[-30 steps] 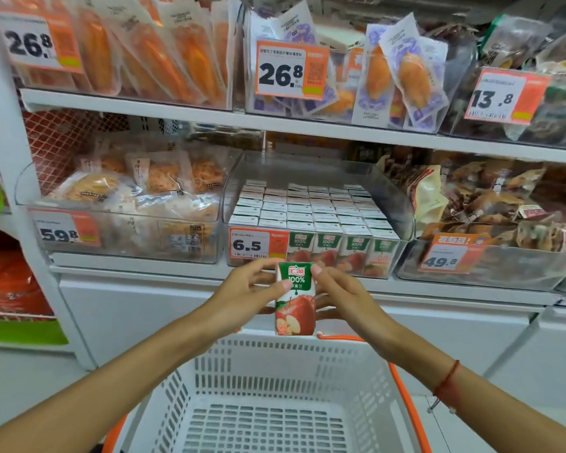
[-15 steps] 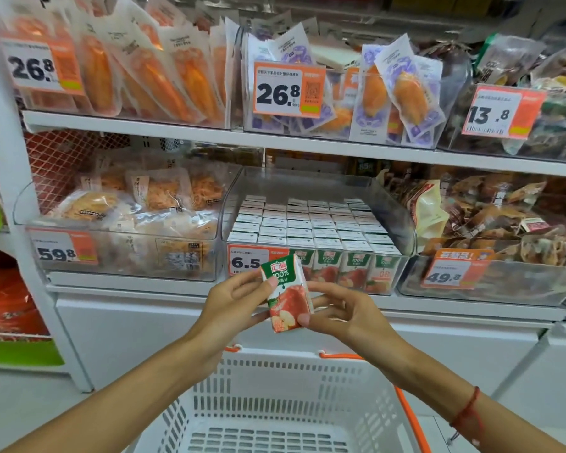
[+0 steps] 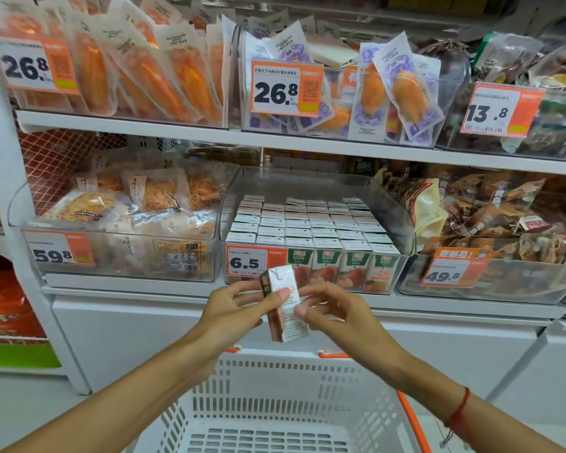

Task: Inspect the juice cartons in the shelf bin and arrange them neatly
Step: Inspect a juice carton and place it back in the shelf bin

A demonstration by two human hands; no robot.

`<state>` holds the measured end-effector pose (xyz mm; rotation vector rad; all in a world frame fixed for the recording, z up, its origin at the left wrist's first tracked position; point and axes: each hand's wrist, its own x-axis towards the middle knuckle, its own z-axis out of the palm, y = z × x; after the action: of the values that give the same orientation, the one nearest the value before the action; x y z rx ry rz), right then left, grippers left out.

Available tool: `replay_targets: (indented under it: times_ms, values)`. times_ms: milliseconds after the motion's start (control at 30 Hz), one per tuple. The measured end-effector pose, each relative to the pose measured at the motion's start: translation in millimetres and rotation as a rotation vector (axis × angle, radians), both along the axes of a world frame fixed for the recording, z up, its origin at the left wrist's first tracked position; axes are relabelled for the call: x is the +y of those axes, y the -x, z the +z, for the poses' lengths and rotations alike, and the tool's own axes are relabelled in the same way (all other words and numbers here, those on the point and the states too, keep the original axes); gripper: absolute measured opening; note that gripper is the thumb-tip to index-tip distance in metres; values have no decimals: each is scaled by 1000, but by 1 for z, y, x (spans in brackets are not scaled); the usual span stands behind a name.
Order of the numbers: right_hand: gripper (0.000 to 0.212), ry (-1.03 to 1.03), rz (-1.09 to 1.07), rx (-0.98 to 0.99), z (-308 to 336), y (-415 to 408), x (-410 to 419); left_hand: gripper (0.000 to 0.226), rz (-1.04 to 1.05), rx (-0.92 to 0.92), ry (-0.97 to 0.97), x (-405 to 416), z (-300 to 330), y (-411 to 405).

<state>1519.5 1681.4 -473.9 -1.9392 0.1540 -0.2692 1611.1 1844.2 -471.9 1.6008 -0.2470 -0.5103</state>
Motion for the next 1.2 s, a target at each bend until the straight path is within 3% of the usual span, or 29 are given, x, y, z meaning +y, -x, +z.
replay_targets:
  times_ms: [100, 200, 267, 400, 500, 633, 833, 933, 1033, 1100, 1200]
  values:
    - [52, -168, 71, 121, 4, 0, -9, 63, -85, -50, 1, 2, 6, -2]
    - [44, -223, 264, 204, 11, 4, -13, 62, -175, -99, -12, 2, 10, -2]
    - [38, -208, 268, 182, 13, 6, -12, 58, -261, -116, -22, 3, 11, -1]
    - [31, -32, 27, 94, 10, 4, -4, 28, -222, -142, 1, 4, 10, 2]
    - [37, 212, -201, -53, 9, 2, 3, 17, -138, -138, 40, -3, 7, 9]
    - [57, 365, -203, -107, 2, 3, 10, 12, -47, -125, 56, -5, 3, 11]
    - [39, -20, -10, 74, 14, 0, -7, 40, -226, -62, 33, 7, 6, -3]
    - [39, -70, 124, 213, 14, 2, -10, 34, -201, -29, 22, 4, 8, -4]
    - [34, -78, 44, 186, 15, 1, -9, 29, -186, 23, -21, 3, 7, -3]
    - [29, 54, -93, 126, 13, 0, -7, 26, -177, 64, -61, 4, 6, -1]
    - [34, 415, -216, 25, 8, 2, 0, 27, -209, 99, -75, 4, 6, 5]
